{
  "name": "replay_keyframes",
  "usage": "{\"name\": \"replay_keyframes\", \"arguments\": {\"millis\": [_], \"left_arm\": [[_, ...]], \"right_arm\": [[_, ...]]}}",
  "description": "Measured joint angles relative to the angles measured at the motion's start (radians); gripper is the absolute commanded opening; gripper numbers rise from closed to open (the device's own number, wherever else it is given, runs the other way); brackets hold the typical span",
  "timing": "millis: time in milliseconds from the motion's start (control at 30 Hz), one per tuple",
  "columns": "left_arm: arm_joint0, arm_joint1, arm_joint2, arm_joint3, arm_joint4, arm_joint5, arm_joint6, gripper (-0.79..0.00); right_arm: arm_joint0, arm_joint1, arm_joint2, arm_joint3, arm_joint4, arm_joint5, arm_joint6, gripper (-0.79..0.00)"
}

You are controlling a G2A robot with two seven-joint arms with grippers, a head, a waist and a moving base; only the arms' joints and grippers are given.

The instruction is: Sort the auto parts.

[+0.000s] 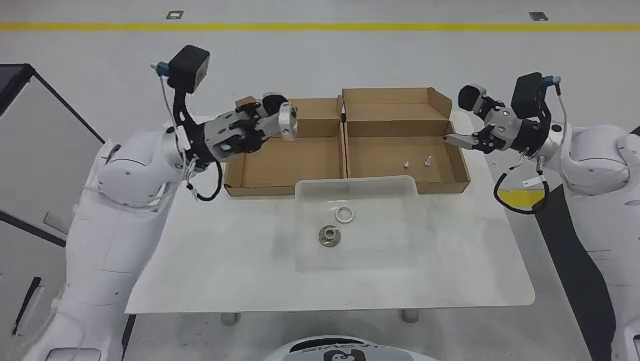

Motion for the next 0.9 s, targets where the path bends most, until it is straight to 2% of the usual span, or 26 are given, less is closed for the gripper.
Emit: {"name": "replay_keyframes", "arguments": {"millis": [133, 233, 467, 633, 800, 900], "left_arm": [[-0.093, -0.01, 0.079, 0.079, 0.137, 0.017, -0.022, -0.785], [-0.138, -0.016, 0.137, 0.139, 0.225, 0.014, -0.042, -0.785], [-0.17, -0.025, 0.242, 0.224, 0.41, -0.026, -0.08, -0.785], [-0.219, -0.038, 0.322, 0.279, 0.529, -0.051, -0.082, -0.785], [-0.281, -0.06, 0.402, 0.339, 0.589, -0.008, -0.065, -0.785], [-0.288, -0.064, 0.414, 0.345, 0.582, -0.004, -0.057, -0.785]], "right_arm": [[0.0, 0.0, 0.0, 0.0, 0.0, 0.0, 0.0, 0.0], [0.0, 0.0, 0.0, 0.0, 0.0, 0.0, 0.0, 0.0], [0.0, 0.0, 0.0, 0.0, 0.0, 0.0, 0.0, 0.0], [0.0, 0.0, 0.0, 0.0, 0.0, 0.0, 0.0, 0.0], [0.0, 0.0, 0.0, 0.0, 0.0, 0.0, 0.0, 0.0], [0.0, 0.0, 0.0, 0.0, 0.0, 0.0, 0.0, 0.0]]}}
